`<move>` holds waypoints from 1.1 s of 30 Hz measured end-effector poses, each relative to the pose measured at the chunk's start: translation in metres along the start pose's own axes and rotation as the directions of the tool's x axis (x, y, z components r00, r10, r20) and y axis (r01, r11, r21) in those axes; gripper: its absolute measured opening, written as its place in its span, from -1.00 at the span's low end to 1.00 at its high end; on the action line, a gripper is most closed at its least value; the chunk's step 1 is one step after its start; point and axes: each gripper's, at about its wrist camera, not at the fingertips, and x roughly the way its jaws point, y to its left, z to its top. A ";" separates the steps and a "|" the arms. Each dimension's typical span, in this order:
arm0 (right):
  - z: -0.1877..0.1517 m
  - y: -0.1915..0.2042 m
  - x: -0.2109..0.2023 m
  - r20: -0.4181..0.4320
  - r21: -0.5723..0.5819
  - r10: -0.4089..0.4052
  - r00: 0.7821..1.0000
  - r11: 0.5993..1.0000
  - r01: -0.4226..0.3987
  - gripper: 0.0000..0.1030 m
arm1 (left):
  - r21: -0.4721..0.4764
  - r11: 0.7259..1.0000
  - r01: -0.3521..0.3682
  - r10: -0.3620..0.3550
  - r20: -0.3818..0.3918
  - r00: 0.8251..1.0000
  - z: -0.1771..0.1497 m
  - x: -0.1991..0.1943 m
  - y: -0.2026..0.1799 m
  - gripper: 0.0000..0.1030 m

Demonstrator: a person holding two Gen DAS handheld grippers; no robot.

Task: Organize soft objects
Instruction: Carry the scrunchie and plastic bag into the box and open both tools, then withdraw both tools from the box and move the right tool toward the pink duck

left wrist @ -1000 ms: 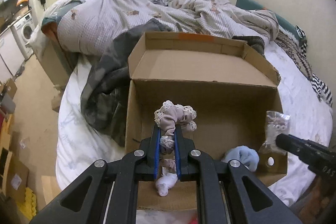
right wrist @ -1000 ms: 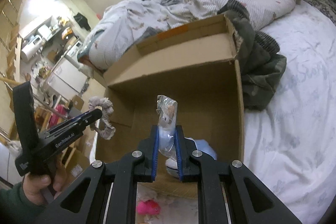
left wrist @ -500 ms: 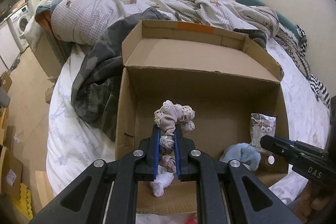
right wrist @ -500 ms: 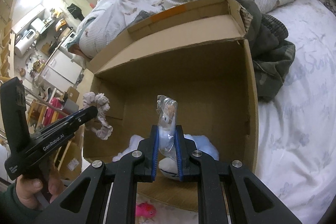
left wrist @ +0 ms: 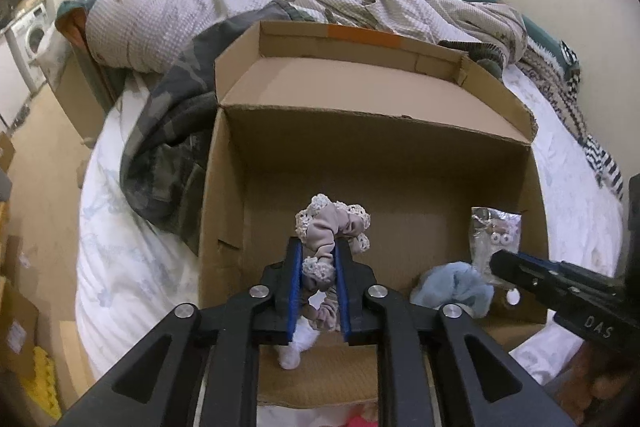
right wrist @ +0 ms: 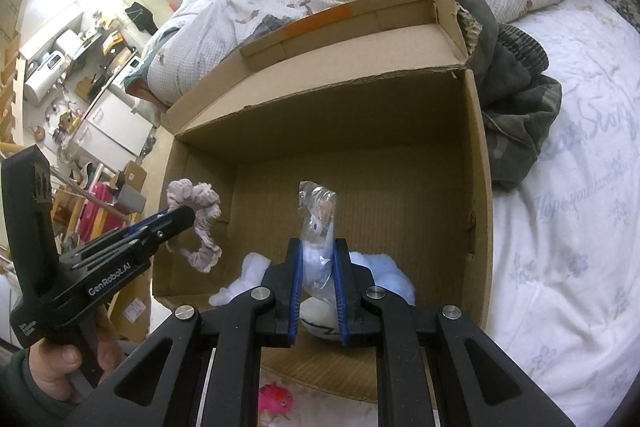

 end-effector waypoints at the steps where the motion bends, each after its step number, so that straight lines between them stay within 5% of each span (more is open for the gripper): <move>1: 0.000 0.000 0.001 -0.003 0.002 -0.002 1.000 1.000 0.002 -0.68 | -0.002 1.000 -0.006 0.006 0.000 1.000 0.000 0.000 0.000 -0.53; 2: 0.000 -0.001 0.001 -0.004 0.003 -0.003 1.000 1.000 0.003 -0.68 | -0.002 1.000 -0.016 0.016 0.003 1.000 -0.001 0.000 0.000 -0.44; 4: 0.000 0.000 0.002 -0.004 0.000 -0.005 1.000 1.000 0.005 -0.68 | 0.000 0.999 -0.053 0.053 0.009 0.999 -0.001 -0.001 0.000 0.23; 6: 0.000 0.002 0.002 -0.004 -0.003 -0.005 1.000 1.000 0.005 -0.68 | 0.000 0.997 -0.078 0.078 0.021 0.997 -0.001 -0.004 -0.001 0.47; 20: 0.000 0.002 -0.003 0.025 -0.004 0.023 0.999 1.000 -0.023 -0.67 | 0.065 0.994 -0.085 0.081 0.058 0.995 0.000 -0.012 -0.013 0.48; 22: 0.002 0.003 -0.006 0.038 0.001 0.020 0.999 1.000 -0.020 -0.52 | 0.053 0.996 -0.077 0.073 0.066 0.995 0.000 -0.014 -0.011 0.48; 25: 0.003 0.001 -0.013 0.078 0.027 0.024 0.997 0.999 -0.026 0.40 | 0.045 0.996 -0.078 0.074 0.075 0.994 0.001 -0.016 -0.009 0.48; 33: 0.003 0.009 -0.019 0.117 -0.004 0.025 0.993 1.000 -0.025 0.48 | 0.031 0.997 -0.068 0.066 0.065 0.996 0.001 -0.017 -0.008 0.48</move>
